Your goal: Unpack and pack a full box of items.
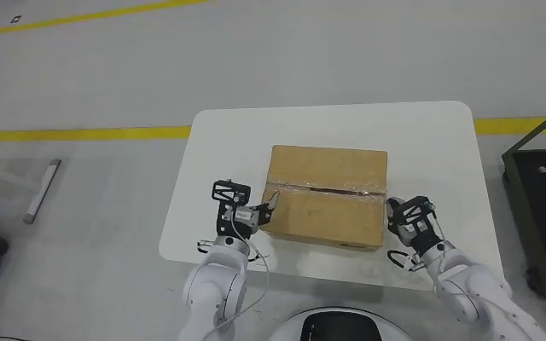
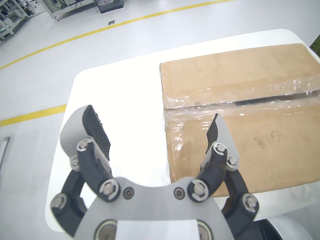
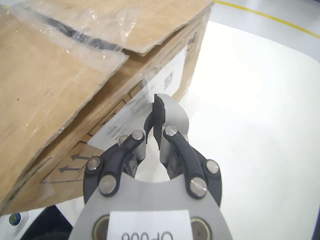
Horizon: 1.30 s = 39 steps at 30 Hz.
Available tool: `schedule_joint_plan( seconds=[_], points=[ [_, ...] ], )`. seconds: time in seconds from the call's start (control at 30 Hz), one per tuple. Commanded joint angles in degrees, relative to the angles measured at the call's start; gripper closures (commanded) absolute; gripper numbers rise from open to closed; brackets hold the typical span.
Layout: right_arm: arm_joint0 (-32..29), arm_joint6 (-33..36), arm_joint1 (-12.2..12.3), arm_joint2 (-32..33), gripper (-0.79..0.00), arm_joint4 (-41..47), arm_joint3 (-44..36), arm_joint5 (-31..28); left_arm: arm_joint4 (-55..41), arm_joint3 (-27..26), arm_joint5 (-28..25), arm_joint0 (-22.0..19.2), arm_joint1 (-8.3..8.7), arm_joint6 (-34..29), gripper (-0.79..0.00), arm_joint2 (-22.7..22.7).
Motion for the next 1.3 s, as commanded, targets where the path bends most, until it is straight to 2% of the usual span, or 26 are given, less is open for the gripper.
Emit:
schedule_joint_plan(
  seconds=[0.0, 0.23, 0.47, 0.87, 0.97, 1.03, 1.07, 1.1, 1.13, 1.23, 1.27],
  points=[
    [-1.4, -0.3, 0.2, 2.7, 0.000, 0.5, -1.0, 0.8, -0.1, -1.3, -1.5, -1.3, 0.03, 0.1, -0.785, 1.1],
    [-7.6, -2.4, 0.6, 12.0, 0.000, 2.6, -3.8, 2.5, -2.4, -2.4, -8.6, -7.6, -0.14, -1.6, -0.785, 7.5],
    [-11.8, -3.9, 0.7, 17.3, 0.000, 3.8, -4.8, 1.6, -1.4, 4.5, -13.7, -15.9, -1.11, -2.9, -0.785, 18.9],
    [-14.4, -4.7, 0.4, 20.2, 0.000, 5.4, -7.0, 1.6, -1.6, 4.7, -13.6, -15.7, -1.11, -2.8, -0.785, 18.8],
    [-14.7, -4.6, 0.3, 20.3, 0.000, 5.5, -7.1, 1.4, -1.9, 6.9, -16.6, -16.9, -1.06, -2.1, -0.785, 19.9],
    [-14.8, -4.6, 0.3, 20.4, 0.000, 5.3, -7.2, 1.3, -2.5, 9.4, -17.7, -19.1, -1.41, -2.1, -0.548, 22.0],
    [-14.8, -4.6, 0.3, 20.4, 0.000, 5.2, -7.2, 1.3, -1.9, 10.8, -18.5, -20.6, -1.61, -2.6, -0.520, 23.3],
    [-14.8, -4.6, 0.3, 20.5, 0.000, 5.1, -7.2, 1.3, -1.8, 12.5, -18.7, -21.8, -1.87, -3.3, -0.603, 24.6],
    [-14.7, -4.6, 0.2, 20.5, 0.000, 5.0, -7.2, 1.2, -2.0, 14.2, -18.9, -23.0, -2.15, -4.1, -0.650, 25.8],
    [-14.6, -4.5, 0.2, 20.8, 0.000, 4.8, -7.3, 1.3, -1.1, 19.0, -17.5, -26.0, -2.89, -6.5, -0.693, 28.2],
    [-14.6, -4.4, 0.2, 21.0, 0.000, 4.9, -7.3, 1.3, -1.1, 20.0, -16.7, -26.7, -3.10, -6.5, -0.739, 28.6]
  ],
)
